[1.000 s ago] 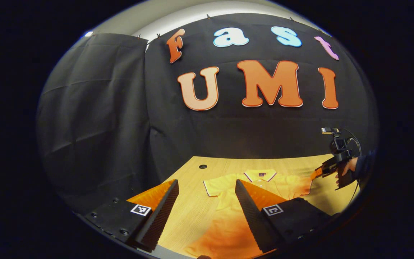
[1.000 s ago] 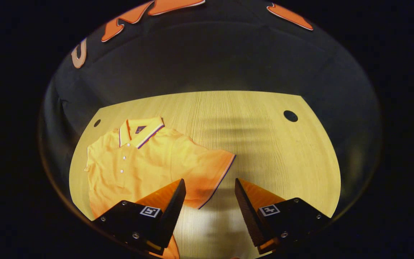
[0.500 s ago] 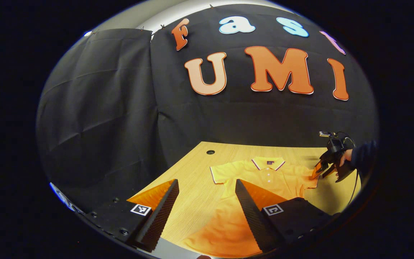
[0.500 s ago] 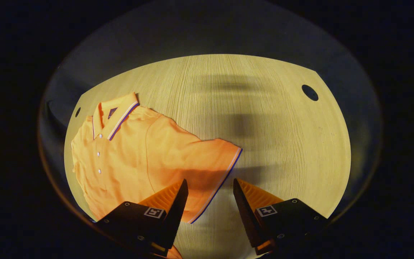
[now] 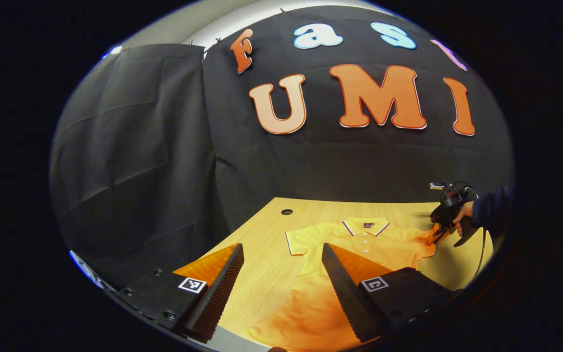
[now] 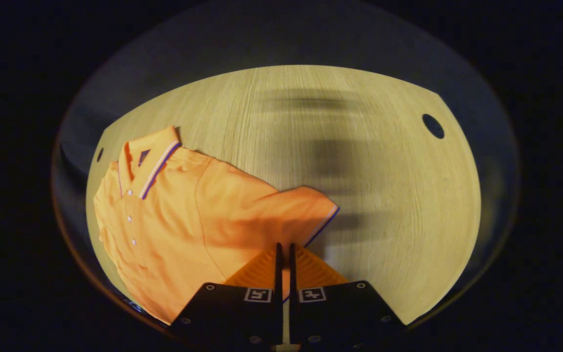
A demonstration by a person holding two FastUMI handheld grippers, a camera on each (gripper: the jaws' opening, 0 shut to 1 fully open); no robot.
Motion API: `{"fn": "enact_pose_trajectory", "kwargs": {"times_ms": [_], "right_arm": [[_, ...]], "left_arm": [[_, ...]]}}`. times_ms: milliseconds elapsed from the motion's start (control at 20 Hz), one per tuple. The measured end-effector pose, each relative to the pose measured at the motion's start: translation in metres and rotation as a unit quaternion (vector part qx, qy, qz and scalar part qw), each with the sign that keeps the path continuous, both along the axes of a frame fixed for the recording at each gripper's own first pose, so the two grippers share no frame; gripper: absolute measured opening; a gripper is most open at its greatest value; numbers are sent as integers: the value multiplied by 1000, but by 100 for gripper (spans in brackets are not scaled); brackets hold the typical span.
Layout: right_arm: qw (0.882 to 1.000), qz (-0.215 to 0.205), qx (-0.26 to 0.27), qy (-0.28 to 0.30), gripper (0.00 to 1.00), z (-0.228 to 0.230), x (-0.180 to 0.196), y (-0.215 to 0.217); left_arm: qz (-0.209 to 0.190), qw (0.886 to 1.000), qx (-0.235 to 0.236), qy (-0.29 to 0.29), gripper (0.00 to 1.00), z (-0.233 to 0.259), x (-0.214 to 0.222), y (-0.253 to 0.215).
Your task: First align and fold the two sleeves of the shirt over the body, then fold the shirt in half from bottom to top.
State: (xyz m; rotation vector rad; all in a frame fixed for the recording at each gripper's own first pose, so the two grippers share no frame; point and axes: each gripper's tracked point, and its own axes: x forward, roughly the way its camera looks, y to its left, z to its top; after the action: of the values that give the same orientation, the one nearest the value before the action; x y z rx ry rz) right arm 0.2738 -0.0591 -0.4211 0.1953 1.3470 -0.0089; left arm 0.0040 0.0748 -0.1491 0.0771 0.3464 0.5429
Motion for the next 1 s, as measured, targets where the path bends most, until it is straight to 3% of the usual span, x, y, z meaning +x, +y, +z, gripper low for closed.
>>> {"fn": "enact_pose_trajectory", "kwargs": {"times_ms": [100,700,800,950,1000], "right_arm": [[999,-8,32,-18,6,13,11,11],[990,80,100,-54,6,51,26,103],[988,86,115,-52,15,55,23,113],[986,102,109,-69,43,61,23,117],[986,107,102,-73,48,63,20,116]], "left_arm": [[-1,1000,-5,2,99,-4,-1,0],[14,1000,-12,11,99,-12,11,24],[9,1000,-16,16,99,-15,21,30],[-7,999,-29,28,99,-27,43,41],[-10,998,-40,38,99,-34,51,45]]}}
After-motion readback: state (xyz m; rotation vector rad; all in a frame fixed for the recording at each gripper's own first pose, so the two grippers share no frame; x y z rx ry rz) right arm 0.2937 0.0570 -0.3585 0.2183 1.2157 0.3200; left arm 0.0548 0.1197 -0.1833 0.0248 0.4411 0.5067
